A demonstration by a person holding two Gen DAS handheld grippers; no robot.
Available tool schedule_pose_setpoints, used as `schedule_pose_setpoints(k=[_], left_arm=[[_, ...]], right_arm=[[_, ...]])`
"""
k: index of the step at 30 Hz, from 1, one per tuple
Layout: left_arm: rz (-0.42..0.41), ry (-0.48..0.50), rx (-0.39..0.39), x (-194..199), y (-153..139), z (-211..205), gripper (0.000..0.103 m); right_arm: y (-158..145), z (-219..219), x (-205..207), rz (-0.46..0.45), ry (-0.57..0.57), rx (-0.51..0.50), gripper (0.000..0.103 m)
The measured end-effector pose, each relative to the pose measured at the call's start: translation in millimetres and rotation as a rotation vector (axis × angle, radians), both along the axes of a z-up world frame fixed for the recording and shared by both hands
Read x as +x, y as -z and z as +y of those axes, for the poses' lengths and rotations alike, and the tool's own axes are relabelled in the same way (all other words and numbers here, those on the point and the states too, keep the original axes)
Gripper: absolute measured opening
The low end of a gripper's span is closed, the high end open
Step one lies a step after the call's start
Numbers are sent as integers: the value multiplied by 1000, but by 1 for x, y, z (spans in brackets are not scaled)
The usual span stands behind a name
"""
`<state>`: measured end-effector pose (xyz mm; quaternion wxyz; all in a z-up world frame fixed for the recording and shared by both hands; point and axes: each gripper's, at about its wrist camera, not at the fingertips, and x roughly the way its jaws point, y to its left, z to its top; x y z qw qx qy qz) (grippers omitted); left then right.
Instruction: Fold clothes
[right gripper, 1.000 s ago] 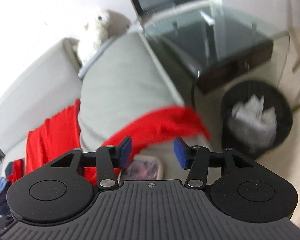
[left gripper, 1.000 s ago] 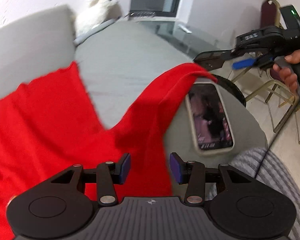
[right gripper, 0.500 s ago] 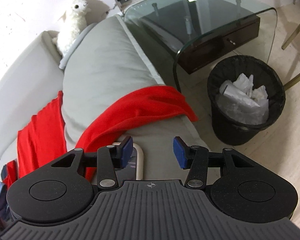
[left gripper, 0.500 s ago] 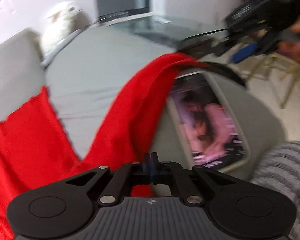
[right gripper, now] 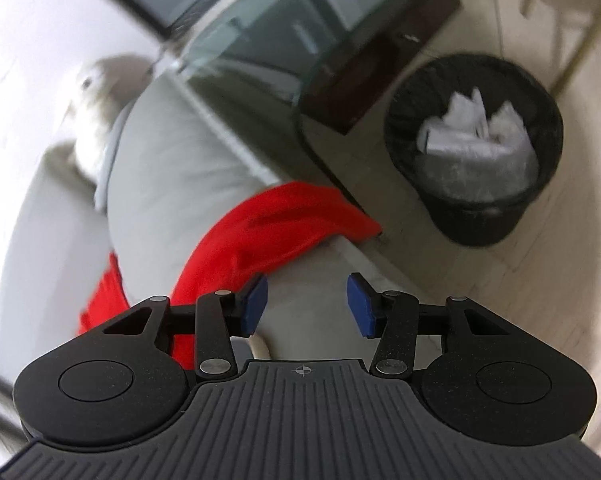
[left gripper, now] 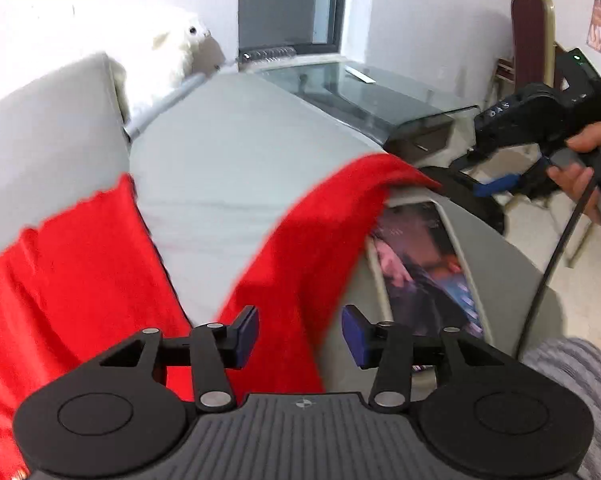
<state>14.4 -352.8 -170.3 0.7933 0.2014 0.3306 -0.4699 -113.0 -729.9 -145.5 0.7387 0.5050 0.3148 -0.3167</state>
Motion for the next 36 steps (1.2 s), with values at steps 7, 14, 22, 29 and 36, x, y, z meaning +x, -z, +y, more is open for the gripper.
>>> schedule_pose_setpoints(k=[7, 14, 22, 29, 36], left_arm=[[-81, 96, 62, 0, 21, -28, 44], [7, 52, 92, 13, 45, -38, 38], [-1, 126, 71, 2, 34, -31, 2], [-43, 291, 58, -31, 13, -27, 4], [-55, 286, 166, -50, 7, -24, 55]], right_arm=[[31, -21, 13, -93, 81, 146, 43], [50, -33, 9, -143, 171, 226, 42], [29, -29, 25, -19, 73, -1, 1], [-6, -37, 31, 29, -1, -216, 1], [-14, -41, 37, 201, -95, -336, 53]])
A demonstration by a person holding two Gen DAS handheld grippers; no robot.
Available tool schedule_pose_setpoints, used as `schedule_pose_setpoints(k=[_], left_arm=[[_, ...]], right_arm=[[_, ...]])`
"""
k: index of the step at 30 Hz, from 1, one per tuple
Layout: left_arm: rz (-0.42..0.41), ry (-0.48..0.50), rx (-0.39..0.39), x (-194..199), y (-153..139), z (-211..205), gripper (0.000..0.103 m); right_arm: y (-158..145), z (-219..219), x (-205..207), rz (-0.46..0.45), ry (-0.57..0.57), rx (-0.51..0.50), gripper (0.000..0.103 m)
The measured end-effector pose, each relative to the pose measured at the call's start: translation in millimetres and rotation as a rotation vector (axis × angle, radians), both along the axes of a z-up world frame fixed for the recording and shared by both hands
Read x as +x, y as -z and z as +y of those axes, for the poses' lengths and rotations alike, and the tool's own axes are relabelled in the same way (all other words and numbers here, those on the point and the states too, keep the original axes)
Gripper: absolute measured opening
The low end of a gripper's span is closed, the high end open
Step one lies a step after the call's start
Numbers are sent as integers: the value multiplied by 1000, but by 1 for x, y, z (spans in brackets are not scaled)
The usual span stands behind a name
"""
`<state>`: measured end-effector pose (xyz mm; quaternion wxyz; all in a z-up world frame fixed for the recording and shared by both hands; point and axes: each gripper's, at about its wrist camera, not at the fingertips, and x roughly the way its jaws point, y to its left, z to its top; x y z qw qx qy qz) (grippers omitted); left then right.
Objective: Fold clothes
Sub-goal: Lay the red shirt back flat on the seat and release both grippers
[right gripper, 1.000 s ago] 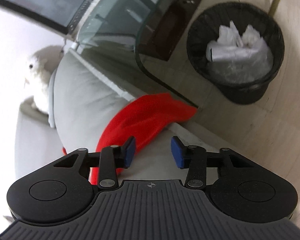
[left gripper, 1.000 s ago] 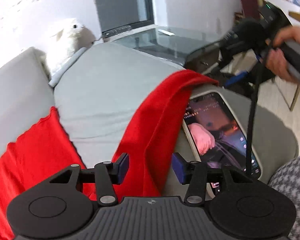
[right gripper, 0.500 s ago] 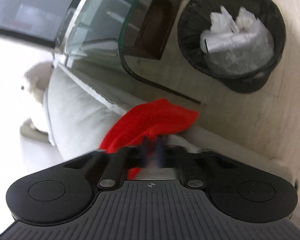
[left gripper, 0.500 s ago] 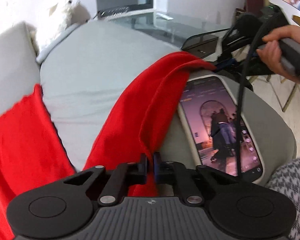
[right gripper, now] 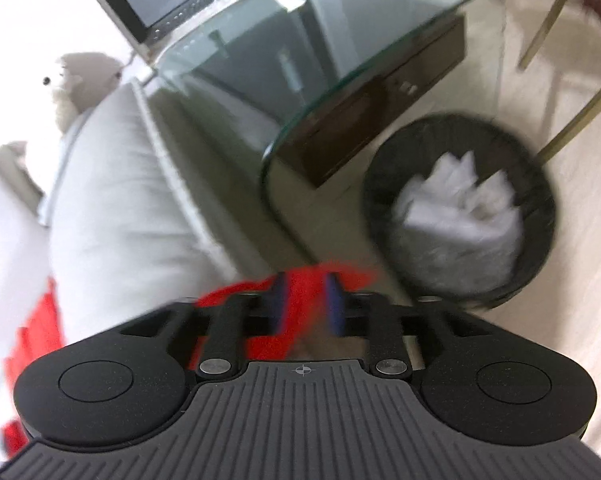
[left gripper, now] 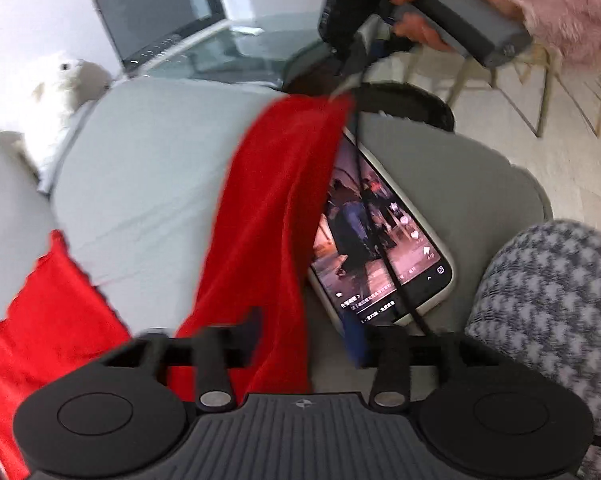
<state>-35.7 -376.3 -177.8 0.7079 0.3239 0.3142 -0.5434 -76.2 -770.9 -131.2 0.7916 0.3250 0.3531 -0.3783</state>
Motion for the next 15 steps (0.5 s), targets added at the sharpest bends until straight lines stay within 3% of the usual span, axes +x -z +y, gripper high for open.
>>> schedule_pose_setpoints(k=[4, 7, 8, 11, 15], left_arm=[[161, -70, -14, 15, -18, 44, 55], [211, -157, 1, 25, -22, 83, 55], [206, -190, 13, 26, -23, 98, 55], [191, -291, 36, 29, -24, 142, 54], [226, -398, -4, 38, -33, 172, 54]], right_arm=[[-30, 10, -19, -21, -3, -20, 54], [-48, 57, -30, -79, -140, 0, 53], [-52, 74, -33, -98, -194, 9, 47], [-46, 138, -24, -98, -409, -2, 7], [-19, 195, 17, 18, -578, -52, 7]])
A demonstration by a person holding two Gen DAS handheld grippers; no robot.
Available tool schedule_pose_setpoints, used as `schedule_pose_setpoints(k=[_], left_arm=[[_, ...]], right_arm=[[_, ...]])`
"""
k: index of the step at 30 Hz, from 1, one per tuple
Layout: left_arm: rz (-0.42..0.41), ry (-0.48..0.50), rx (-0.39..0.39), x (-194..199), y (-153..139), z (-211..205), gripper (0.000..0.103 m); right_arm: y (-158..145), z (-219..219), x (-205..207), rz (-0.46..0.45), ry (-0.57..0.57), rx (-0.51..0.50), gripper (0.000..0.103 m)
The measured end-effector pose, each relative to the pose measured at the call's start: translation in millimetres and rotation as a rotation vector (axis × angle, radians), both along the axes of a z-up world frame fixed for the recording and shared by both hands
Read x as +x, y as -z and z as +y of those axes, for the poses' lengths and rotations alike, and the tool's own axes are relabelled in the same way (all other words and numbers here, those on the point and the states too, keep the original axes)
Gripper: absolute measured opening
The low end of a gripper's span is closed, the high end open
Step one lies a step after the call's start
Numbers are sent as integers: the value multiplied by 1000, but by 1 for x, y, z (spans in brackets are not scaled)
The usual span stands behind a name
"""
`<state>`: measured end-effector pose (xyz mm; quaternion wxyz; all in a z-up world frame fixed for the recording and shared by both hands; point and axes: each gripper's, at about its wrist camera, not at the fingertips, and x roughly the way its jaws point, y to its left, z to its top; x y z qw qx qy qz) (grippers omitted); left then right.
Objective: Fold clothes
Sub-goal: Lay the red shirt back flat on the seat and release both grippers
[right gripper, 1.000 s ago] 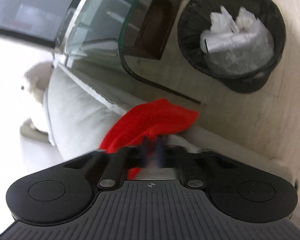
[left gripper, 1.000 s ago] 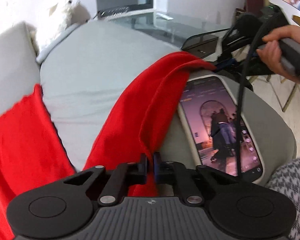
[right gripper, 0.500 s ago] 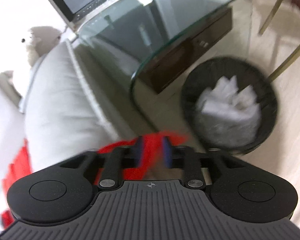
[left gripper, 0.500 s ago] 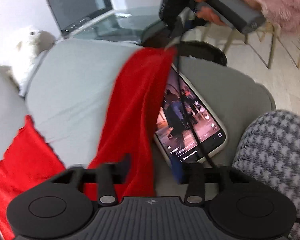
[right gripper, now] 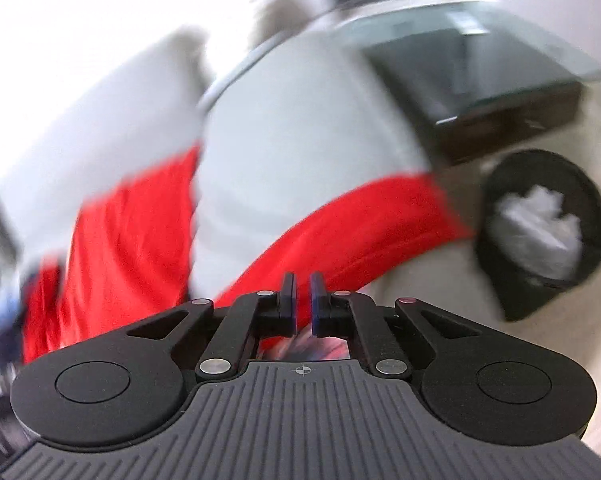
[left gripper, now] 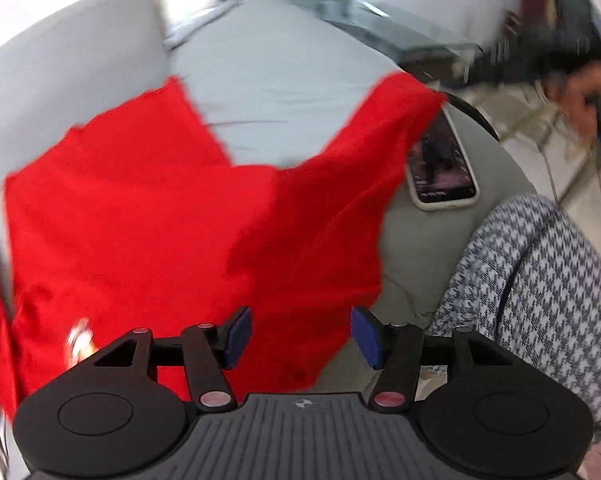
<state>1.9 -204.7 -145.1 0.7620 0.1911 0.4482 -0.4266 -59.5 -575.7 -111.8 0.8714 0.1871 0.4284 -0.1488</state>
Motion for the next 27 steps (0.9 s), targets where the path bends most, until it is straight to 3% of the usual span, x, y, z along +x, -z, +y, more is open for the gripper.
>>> schedule_pose_setpoints(k=[5, 7, 10, 12, 16, 18, 20, 22, 27], left_arm=[[16, -140, -106, 5, -18, 33, 58], [26, -149, -93, 8, -16, 40, 59], [24, -174, 19, 16, -6, 54, 60], [9, -212, 64, 24, -4, 74, 60], [-16, -362, 94, 46, 0, 120, 60], [-9, -489, 69, 62, 2, 146, 60], [17, -573, 55, 72, 7, 161, 60], [44, -620, 53, 79, 16, 171, 61], [71, -621, 103, 85, 42, 170, 65]], right_arm=[[20, 7, 30, 96, -4, -77, 12], [27, 8, 29, 215, -26, -82, 8], [13, 17, 9, 297, -41, -115, 12], [-2, 29, -10, 272, -56, -108, 20], [-16, 65, -27, 130, -72, -31, 25], [-9, 96, -23, 57, -73, 52, 44], [8, 131, -17, 18, -57, 113, 53], [27, 157, -11, 50, -23, 131, 53], [67, 178, -3, 154, 105, 236, 56]])
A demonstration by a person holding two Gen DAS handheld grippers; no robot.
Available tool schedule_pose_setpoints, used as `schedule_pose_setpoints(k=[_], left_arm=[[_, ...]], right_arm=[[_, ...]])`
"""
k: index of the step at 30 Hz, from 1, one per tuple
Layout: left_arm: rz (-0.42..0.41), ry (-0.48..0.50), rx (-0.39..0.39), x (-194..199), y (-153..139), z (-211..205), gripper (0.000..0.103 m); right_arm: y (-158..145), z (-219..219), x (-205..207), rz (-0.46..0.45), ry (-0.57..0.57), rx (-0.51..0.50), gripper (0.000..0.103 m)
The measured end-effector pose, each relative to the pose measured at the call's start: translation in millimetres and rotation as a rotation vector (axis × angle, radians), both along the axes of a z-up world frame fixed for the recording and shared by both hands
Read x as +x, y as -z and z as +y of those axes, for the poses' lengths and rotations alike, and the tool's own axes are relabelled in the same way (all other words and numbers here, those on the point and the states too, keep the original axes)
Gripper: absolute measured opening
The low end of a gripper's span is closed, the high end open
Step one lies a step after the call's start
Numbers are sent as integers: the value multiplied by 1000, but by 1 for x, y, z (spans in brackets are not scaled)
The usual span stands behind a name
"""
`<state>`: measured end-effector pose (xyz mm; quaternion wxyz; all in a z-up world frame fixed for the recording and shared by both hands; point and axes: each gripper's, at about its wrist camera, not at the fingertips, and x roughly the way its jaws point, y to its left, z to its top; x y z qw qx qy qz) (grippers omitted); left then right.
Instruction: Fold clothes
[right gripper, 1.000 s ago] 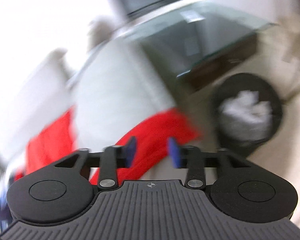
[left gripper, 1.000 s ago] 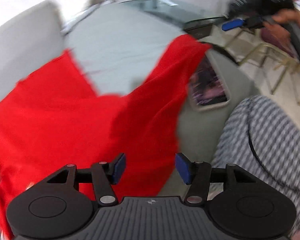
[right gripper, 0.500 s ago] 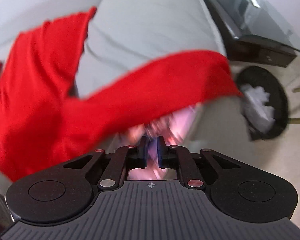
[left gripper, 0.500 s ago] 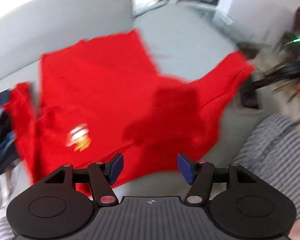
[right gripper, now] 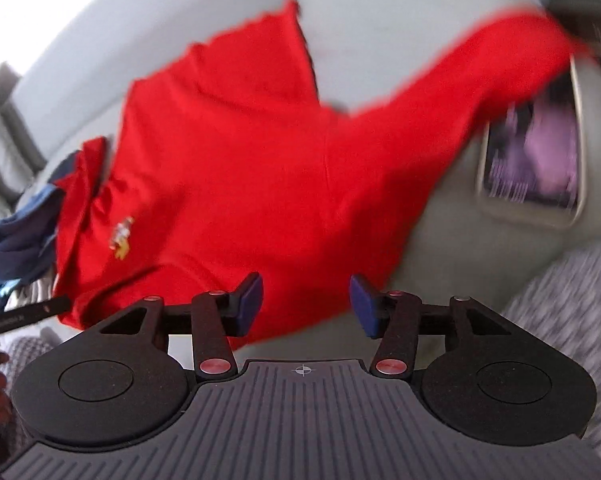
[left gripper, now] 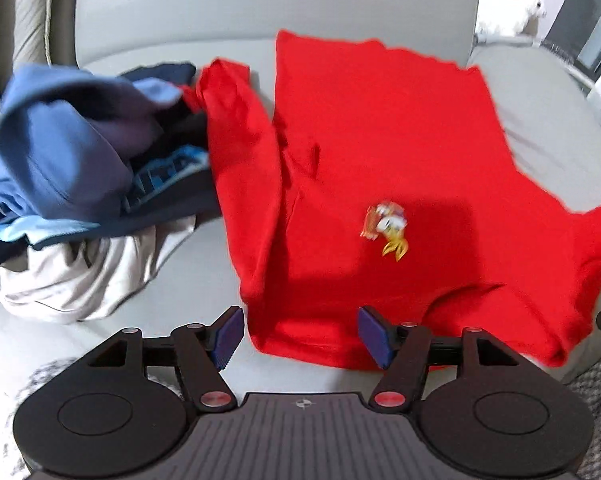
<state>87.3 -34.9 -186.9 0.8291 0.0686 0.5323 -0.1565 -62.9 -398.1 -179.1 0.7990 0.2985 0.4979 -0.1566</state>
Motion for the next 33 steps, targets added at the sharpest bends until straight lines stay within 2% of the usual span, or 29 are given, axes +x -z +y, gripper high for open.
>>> schedule_pose_setpoints(k=[4, 5, 6, 7, 8, 11, 16, 18, 19, 20, 21, 23, 24, 26, 29, 33], left_arm=[[19, -21, 65, 11, 17, -5, 65], [22, -24, 87, 14, 21, -6, 62], [17, -25, 101, 15, 23, -7, 45], [8, -24, 111, 15, 23, -7, 33], [0, -13, 124, 14, 22, -9, 4], [-1, 41, 212, 9, 18, -14, 5], [44, 39, 211, -3, 4, 9, 5], [64, 21, 213, -3, 3, 15, 6], [70, 11, 210, -3, 3, 15, 7], [73, -1, 204, -2, 2, 15, 7], [73, -5, 201, -2, 0, 14, 10], [56, 9, 200, -8, -8, 13, 18], [49, 17, 201, -11, -11, 12, 29], [26, 38, 205, -18, -19, 11, 41], [-49, 91, 191, -31, -38, 3, 44], [-87, 115, 80, -35, -57, -17, 49]], right_arm=[[18, 5, 6, 38, 28, 73, 56], [23, 7, 10, 42, 25, 88, 56], [25, 10, 14, 48, 15, 74, 57], [25, 13, 16, 56, -1, 49, 55], [24, 18, 18, 64, -25, 19, 46], [17, 29, 17, 60, -105, -9, 2], [13, 46, 3, 110, -187, 3, 2], [28, 42, -3, 200, -170, 80, 2], [38, 40, -6, 236, -157, 124, 6], [39, 38, -11, 240, -147, 140, 17], [39, 37, -15, 238, -139, 149, 22], [21, 36, -20, 176, -156, 96, 25], [12, 33, -21, 146, -158, 71, 30], [-14, 17, -26, 61, -138, 26, 35], [-52, -22, -37, -66, -72, -55, 35], [-79, -86, -52, -145, -1, -225, 34]])
